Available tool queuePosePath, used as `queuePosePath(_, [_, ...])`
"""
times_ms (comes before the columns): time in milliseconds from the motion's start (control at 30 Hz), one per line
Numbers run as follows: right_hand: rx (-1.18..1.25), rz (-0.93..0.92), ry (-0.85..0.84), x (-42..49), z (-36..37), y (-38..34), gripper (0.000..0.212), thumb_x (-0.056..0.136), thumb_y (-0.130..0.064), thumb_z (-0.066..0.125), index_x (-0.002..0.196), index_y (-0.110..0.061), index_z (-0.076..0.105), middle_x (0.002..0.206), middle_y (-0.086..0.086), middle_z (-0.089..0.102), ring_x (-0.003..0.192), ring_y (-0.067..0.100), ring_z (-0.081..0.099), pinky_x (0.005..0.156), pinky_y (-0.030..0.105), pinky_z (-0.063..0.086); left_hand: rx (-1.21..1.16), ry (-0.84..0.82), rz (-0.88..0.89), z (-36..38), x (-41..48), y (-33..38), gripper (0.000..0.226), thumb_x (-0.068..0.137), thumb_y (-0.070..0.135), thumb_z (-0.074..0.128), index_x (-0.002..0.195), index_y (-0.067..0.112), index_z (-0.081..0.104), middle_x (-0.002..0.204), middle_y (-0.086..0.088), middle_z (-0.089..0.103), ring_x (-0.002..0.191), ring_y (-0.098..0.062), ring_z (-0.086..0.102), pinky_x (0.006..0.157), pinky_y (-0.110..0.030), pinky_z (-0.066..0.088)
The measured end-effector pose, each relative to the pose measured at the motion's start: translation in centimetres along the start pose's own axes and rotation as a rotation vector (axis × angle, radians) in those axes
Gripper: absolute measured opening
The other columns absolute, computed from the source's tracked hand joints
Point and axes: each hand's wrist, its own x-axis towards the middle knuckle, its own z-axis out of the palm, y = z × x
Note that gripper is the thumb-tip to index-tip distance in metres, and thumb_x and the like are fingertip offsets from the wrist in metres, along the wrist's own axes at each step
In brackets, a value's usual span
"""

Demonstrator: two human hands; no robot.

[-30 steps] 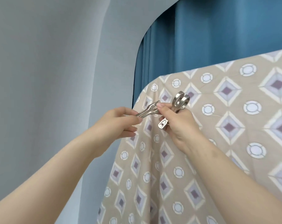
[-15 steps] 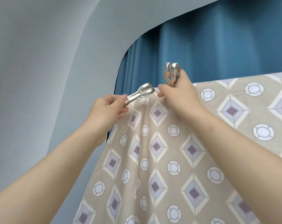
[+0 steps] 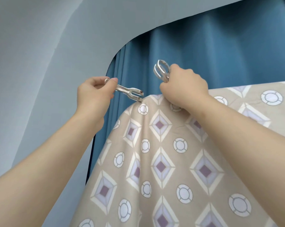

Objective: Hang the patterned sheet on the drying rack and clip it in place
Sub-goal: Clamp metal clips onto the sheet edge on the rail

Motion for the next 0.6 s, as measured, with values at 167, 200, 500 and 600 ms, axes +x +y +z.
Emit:
queuePosePath(167, [-0.063, 0.018, 0.014, 0.4, 1.3, 0.9, 0.009, 0.086, -0.013, 0.041, 0.094, -0.012, 0.035, 0.067, 0.0, 0.034, 0.075, 0.03, 0.043, 0.05, 0.029, 0.022, -0.075, -0.021, -0.001, 0.5, 1.5, 0.1, 0.029, 0.078, 0.02, 0.075, 0.101, 0.017, 0.058, 0.087, 0.01, 0.061, 0.081, -0.006, 0.062, 0.095, -0.028, 0.049])
queuePosePath(200, [-0.074, 0.021, 0.021, 0.5, 1.3, 1.0, 0.009, 0.086, -0.014, 0.04, 0.094, -0.012, 0.035, 0.067, 0.0, 0.034, 0.075, 0.03, 0.043, 0.05, 0.029, 0.022, -0.095, -0.019, -0.011, 0.5, 1.7, 0.0, 0.031, 0.077, 0.019, 0.076, 0.102, 0.016, 0.058, 0.088, 0.009, 0.062, 0.082, -0.006, 0.063, 0.095, -0.028, 0.049])
queuePosePath(500, [-0.185, -0.037, 0.066, 0.2, 1.5, 1.0, 0.01, 0.087, -0.015, 0.041, 0.092, -0.012, 0.033, 0.064, 0.001, 0.033, 0.071, 0.03, 0.042, 0.05, 0.029, 0.021, -0.22, -0.156, -0.155, 1.5, 2.6, -0.6, 0.033, 0.076, 0.016, 0.076, 0.103, 0.012, 0.057, 0.1, 0.0, 0.067, 0.094, -0.009, 0.065, 0.096, -0.024, 0.048])
queuePosePath(600, [-0.198, -0.049, 0.067, 0.1, 1.2, 0.9, 0.01, 0.088, -0.017, 0.041, 0.092, -0.012, 0.033, 0.064, 0.0, 0.033, 0.071, 0.03, 0.041, 0.048, 0.028, 0.02, -0.267, -0.185, -0.184, 1.7, 2.7, -0.5, 0.022, 0.078, 0.015, 0.074, 0.09, 0.017, 0.056, 0.088, 0.004, 0.067, 0.085, -0.006, 0.065, 0.096, -0.024, 0.046])
